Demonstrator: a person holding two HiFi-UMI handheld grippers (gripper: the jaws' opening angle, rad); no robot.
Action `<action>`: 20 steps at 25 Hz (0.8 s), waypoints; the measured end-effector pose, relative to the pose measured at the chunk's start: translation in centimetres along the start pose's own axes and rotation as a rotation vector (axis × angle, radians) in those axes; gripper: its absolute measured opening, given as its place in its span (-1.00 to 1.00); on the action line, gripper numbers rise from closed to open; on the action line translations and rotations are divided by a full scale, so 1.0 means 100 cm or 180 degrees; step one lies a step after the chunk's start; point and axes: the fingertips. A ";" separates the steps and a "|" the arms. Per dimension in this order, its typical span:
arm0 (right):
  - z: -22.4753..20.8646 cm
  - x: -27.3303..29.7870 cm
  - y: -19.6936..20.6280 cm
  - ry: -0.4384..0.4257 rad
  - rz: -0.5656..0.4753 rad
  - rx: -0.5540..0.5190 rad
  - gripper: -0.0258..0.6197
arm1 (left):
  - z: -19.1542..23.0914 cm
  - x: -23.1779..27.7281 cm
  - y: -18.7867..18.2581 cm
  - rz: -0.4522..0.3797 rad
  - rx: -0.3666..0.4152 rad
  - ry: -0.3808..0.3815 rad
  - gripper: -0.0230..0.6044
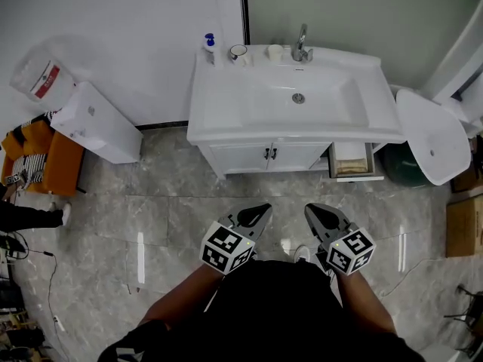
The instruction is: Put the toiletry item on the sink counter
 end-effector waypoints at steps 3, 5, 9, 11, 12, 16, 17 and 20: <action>-0.005 -0.010 0.003 -0.0051 0.0059 0.0054 -0.91 | -0.008 -0.001 0.012 0.0083 -0.0034 -0.0125 -0.93; -0.011 -0.019 0.004 -0.0076 0.0097 0.0058 -0.91 | -0.017 0.002 0.016 0.0090 -0.0084 -0.0199 -0.93; -0.023 -0.038 0.001 -0.0108 0.0088 0.0058 -0.91 | -0.037 0.015 0.015 0.0053 -0.0033 -0.0226 -0.93; -0.026 -0.048 -0.001 -0.0144 0.0061 0.0056 -0.91 | -0.049 0.021 0.012 0.0022 0.0016 -0.0212 -0.93; -0.027 -0.052 -0.003 -0.0166 0.0046 0.0047 -0.91 | -0.054 0.023 0.010 0.0005 0.0037 -0.0209 -0.93; -0.031 -0.063 -0.006 -0.0231 0.0013 0.0055 -0.91 | -0.068 0.027 0.012 0.0030 0.0053 -0.0240 -0.93; -0.032 -0.066 -0.006 -0.0235 0.0012 0.0051 -0.91 | -0.071 0.028 0.013 0.0043 0.0055 -0.0239 -0.93; -0.037 -0.071 -0.006 -0.0229 0.0012 0.0059 -0.91 | -0.079 0.032 0.014 0.0059 0.0061 -0.0245 -0.93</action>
Point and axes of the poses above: the fingertips, and each gripper's own axes: x forward along the fingers, z to its left, y out of its underside, and after that the axes turned 15 degrees about -z, right-handed
